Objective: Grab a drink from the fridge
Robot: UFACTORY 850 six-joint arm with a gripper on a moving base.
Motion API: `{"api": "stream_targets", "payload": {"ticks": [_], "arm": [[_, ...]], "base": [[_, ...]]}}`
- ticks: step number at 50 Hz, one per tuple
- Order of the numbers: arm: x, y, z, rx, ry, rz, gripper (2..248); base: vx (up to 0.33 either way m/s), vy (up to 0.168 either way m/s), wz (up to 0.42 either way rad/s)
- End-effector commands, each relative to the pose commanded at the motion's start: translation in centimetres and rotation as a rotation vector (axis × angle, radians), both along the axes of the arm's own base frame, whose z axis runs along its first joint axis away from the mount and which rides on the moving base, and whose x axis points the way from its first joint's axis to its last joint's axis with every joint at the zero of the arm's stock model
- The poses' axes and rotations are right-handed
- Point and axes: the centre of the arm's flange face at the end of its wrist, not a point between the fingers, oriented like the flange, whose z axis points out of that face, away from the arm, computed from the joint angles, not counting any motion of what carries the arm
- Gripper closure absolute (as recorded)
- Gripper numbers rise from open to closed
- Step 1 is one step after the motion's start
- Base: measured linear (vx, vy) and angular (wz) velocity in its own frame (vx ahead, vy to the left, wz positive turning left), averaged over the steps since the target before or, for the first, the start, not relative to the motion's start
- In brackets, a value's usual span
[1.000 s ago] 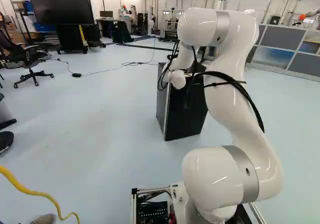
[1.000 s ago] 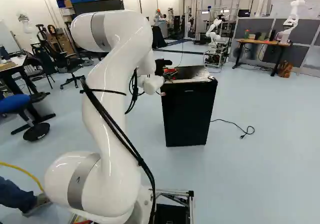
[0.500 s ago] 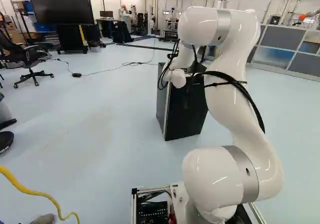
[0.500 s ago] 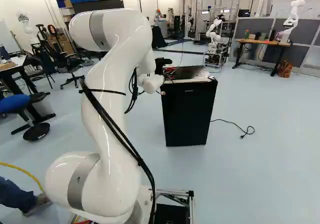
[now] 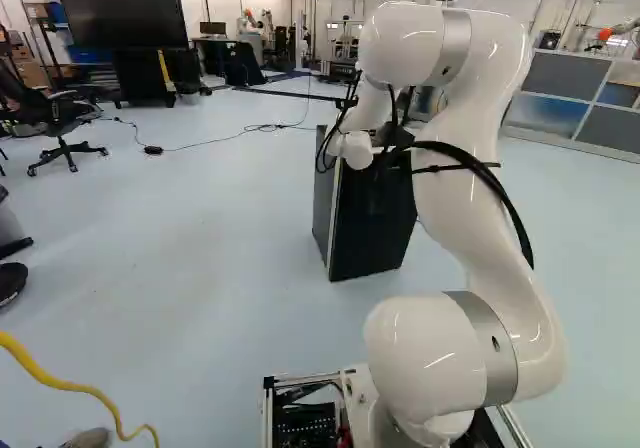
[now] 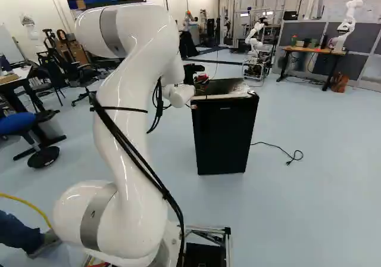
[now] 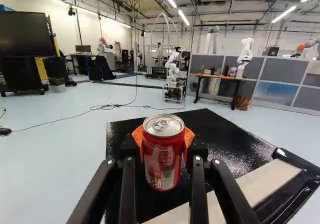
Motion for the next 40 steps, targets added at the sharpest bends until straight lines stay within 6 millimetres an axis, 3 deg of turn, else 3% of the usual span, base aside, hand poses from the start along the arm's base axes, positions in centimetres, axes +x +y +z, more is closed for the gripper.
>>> {"api": "stream_targets", "payload": {"ticks": [15, 40], "arm": [[0.0, 0.0, 1.6, -0.001, -0.026, 0.000, 153], [-0.6, 0.2, 2.0, 0.001, -0.021, 0.006, 153]], "base": [[0.000, 0.000, 0.000], [0.000, 0.000, 0.000]]}}
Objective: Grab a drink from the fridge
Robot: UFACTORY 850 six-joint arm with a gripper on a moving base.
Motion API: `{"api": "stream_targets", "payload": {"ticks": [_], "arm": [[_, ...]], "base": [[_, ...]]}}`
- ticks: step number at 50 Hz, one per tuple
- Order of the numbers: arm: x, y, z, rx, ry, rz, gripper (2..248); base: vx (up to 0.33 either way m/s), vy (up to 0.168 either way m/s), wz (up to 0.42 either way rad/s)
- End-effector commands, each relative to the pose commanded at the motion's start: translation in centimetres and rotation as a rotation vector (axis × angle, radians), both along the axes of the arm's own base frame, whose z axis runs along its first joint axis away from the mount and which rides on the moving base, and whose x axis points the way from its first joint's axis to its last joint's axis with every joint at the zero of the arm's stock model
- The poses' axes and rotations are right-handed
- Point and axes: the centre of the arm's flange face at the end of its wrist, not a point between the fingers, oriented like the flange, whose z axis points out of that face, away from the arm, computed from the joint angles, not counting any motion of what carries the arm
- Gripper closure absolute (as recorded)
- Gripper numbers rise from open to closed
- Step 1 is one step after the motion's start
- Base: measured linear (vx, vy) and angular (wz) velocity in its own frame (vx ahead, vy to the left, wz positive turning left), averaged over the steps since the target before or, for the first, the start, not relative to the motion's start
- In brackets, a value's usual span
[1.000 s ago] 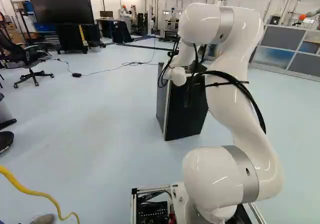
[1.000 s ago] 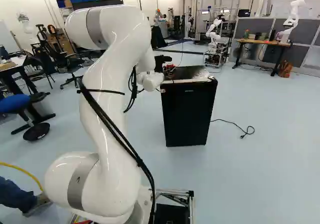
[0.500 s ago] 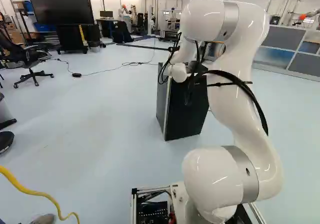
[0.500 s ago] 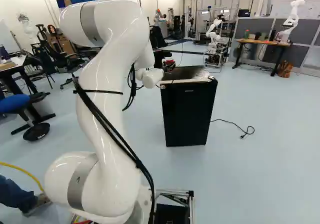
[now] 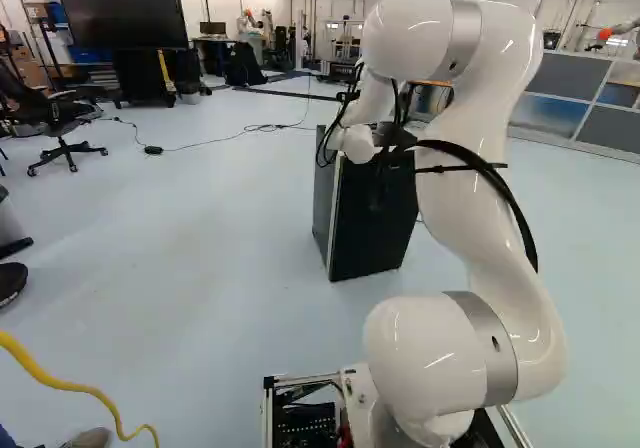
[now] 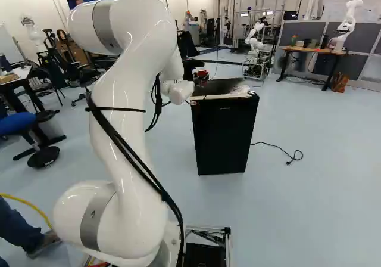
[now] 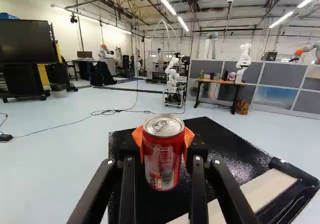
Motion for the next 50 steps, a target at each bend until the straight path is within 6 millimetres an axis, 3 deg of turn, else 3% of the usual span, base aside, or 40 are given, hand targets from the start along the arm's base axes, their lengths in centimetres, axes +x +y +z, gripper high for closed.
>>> {"api": "stream_targets", "payload": {"ticks": [26, 50], "arm": [[-3.0, 0.7, 0.9, 0.008, 0.030, 0.026, 153], [-8.4, 1.7, 1.8, 0.022, 0.080, 0.068, 153]], "base": [[0.000, 0.000, 0.000], [0.000, 0.000, 0.000]]}}
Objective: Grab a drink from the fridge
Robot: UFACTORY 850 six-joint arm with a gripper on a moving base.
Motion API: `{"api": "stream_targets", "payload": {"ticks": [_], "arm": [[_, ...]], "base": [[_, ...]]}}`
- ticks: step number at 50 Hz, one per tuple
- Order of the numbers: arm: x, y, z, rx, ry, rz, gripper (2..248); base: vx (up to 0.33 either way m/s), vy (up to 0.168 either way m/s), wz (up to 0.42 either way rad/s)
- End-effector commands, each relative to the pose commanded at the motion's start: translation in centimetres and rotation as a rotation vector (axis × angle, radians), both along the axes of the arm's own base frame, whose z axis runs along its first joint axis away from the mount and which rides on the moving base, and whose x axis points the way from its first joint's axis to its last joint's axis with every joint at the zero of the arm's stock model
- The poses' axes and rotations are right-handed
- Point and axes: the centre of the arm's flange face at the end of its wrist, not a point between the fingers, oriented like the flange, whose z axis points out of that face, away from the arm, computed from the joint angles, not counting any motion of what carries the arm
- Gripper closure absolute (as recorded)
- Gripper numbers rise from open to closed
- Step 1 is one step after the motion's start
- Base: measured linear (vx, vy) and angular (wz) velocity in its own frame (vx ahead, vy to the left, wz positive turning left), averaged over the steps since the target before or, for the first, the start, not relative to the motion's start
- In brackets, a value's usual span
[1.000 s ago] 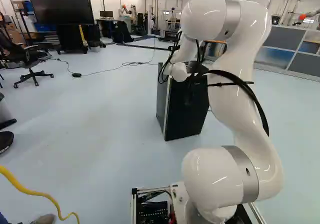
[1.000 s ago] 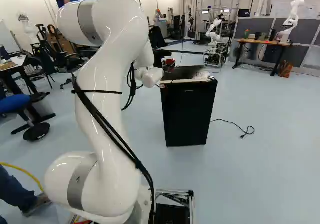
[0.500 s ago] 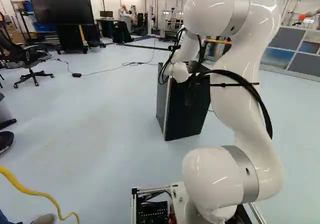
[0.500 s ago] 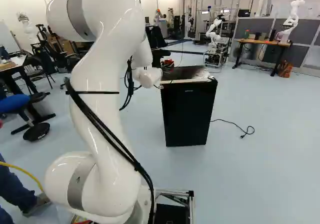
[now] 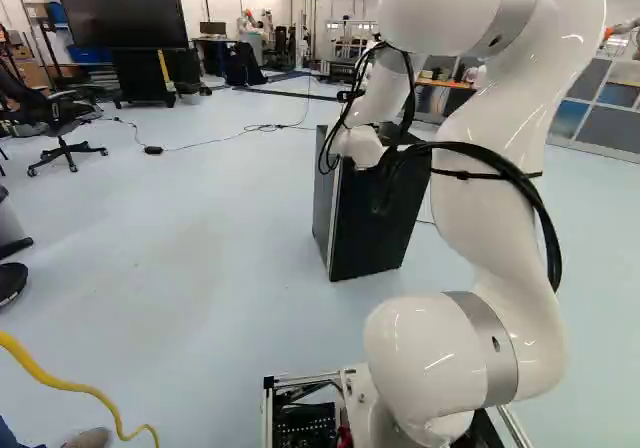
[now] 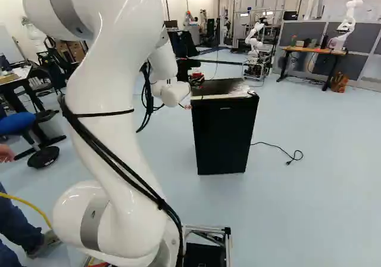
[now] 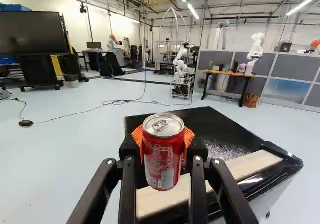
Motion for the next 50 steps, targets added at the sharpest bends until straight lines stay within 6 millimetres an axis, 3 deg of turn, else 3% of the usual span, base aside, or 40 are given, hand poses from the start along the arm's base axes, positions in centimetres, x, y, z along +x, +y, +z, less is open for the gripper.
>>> {"api": "stream_targets", "payload": {"ticks": [25, 50], "arm": [[-8.4, 1.3, 0.2, 0.019, 0.075, 0.059, 153], [-17.6, 2.5, -1.0, 0.037, 0.157, 0.117, 153]], "base": [[0.000, 0.000, 0.000], [0.000, 0.000, 0.000]]}}
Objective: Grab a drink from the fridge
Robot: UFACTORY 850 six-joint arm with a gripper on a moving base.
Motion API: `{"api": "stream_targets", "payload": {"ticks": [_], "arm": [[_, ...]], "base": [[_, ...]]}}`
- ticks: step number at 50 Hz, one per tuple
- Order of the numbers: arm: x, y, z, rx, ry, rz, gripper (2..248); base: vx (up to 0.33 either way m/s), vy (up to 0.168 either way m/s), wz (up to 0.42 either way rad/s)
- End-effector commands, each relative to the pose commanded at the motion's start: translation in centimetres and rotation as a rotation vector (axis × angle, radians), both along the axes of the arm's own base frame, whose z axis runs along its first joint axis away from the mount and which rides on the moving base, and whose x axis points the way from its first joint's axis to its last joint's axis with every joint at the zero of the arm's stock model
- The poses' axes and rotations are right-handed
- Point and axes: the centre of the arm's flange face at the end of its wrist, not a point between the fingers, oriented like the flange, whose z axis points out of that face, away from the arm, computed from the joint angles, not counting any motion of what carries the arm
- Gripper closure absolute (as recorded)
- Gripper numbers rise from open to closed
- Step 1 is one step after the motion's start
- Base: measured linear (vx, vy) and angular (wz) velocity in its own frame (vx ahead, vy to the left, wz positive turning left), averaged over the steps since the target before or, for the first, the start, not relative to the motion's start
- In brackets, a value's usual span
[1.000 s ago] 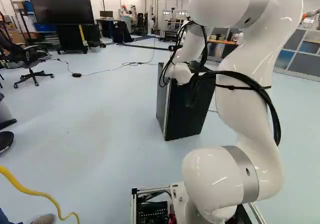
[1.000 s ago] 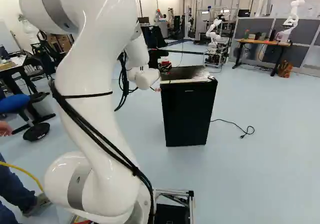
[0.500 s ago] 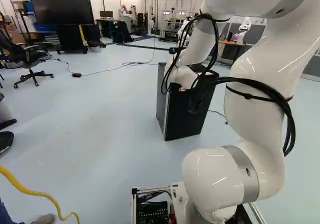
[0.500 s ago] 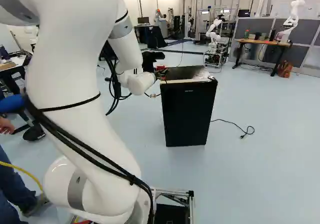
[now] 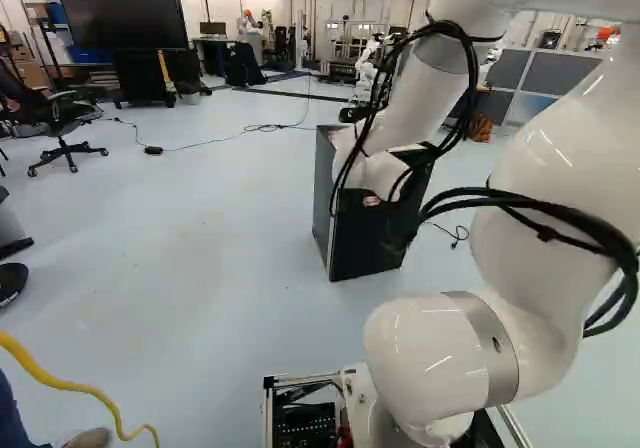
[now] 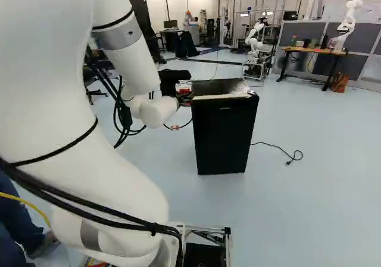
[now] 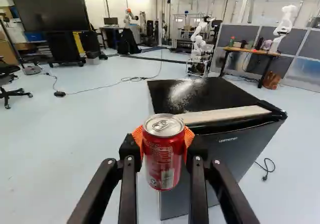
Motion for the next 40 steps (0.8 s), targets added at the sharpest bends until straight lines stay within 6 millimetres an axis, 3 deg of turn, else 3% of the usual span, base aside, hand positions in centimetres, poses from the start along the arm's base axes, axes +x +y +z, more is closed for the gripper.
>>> {"api": "stream_targets", "payload": {"ticks": [23, 40], "arm": [[-6.2, 0.6, -1.7, 0.011, 0.055, 0.037, 153], [-9.2, 0.9, -2.8, 0.016, 0.082, 0.055, 153]], "base": [[0.000, 0.000, 0.000], [0.000, 0.000, 0.000]]}}
